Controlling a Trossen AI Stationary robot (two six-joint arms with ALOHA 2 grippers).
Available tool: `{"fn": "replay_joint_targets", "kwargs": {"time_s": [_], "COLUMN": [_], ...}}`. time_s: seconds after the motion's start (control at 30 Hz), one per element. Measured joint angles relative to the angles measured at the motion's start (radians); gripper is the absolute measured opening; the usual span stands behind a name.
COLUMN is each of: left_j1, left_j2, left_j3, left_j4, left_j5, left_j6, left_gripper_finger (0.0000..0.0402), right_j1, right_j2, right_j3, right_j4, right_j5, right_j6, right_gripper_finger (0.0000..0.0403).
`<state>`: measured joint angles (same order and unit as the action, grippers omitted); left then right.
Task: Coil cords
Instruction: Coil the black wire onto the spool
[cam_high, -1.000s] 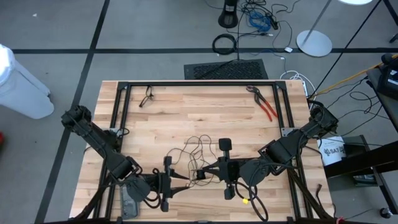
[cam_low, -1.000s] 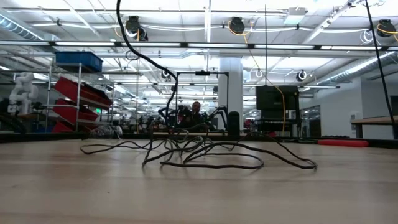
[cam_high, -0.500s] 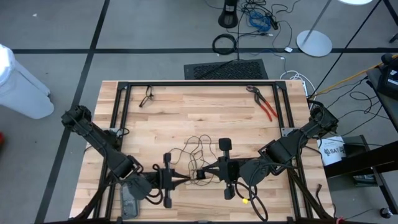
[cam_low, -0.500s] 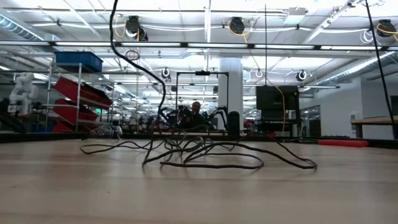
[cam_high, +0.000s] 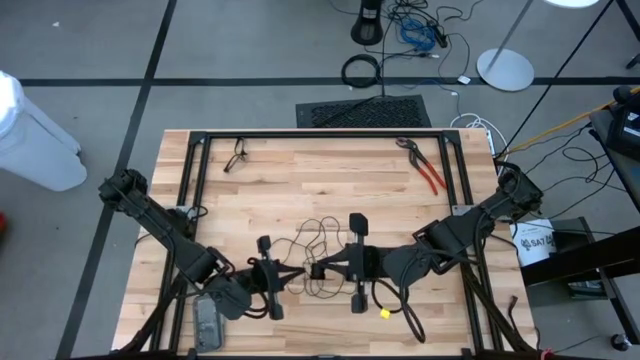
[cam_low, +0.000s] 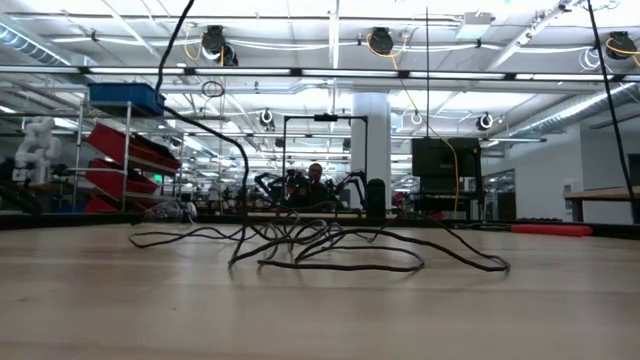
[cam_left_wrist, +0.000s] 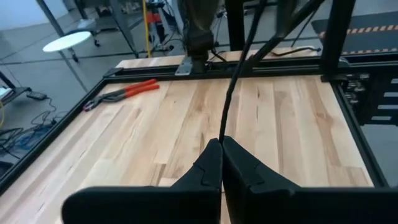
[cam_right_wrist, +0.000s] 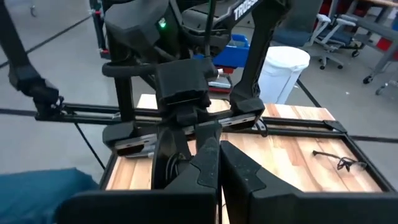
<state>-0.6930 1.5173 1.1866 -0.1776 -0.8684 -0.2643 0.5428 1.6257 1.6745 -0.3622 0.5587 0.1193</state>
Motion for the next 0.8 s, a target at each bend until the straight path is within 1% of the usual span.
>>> {"fn": "replay_joint_targets", "kwargs": {"time_s": [0.3, 0.37, 0.47, 0.57, 0.73, 0.8], "left_j1": [0.0, 0.0, -0.001, -0.005, -0.02, -0.029], "left_j2": [0.0, 0.0, 0.0, 0.0, 0.0, -0.01], "left_j3": [0.0, 0.0, 0.0, 0.0, 0.0, 0.0], "left_j4": [-0.008, -0.008, -0.008, -0.008, -0.008, -0.016], "left_j5": [0.0, 0.004, 0.029, 0.055, 0.061, 0.089], "left_j6": [-0.016, -0.017, -0.017, -0.017, -0.02, -0.032], "left_gripper_finger": [0.0003, 0.001, 0.0033, 0.0068, 0.0126, 0.0145], "right_j1": [-0.038, -0.041, -0.044, -0.044, -0.044, -0.044], "right_j2": [0.024, 0.027, 0.027, 0.027, 0.027, 0.027], "right_j3": [0.0, 0.0, 0.0, 0.0, 0.0, 0.0], "right_j4": [0.009, 0.007, 0.008, 0.006, 0.004, 0.004], "right_j5": [-0.002, -0.003, -0.003, -0.003, -0.002, -0.002], "right_j6": [0.027, 0.027, 0.027, 0.025, 0.019, 0.015], "right_gripper_finger": [0.0, 0.0, 0.0, 0.0, 0.0, 0.0]}}
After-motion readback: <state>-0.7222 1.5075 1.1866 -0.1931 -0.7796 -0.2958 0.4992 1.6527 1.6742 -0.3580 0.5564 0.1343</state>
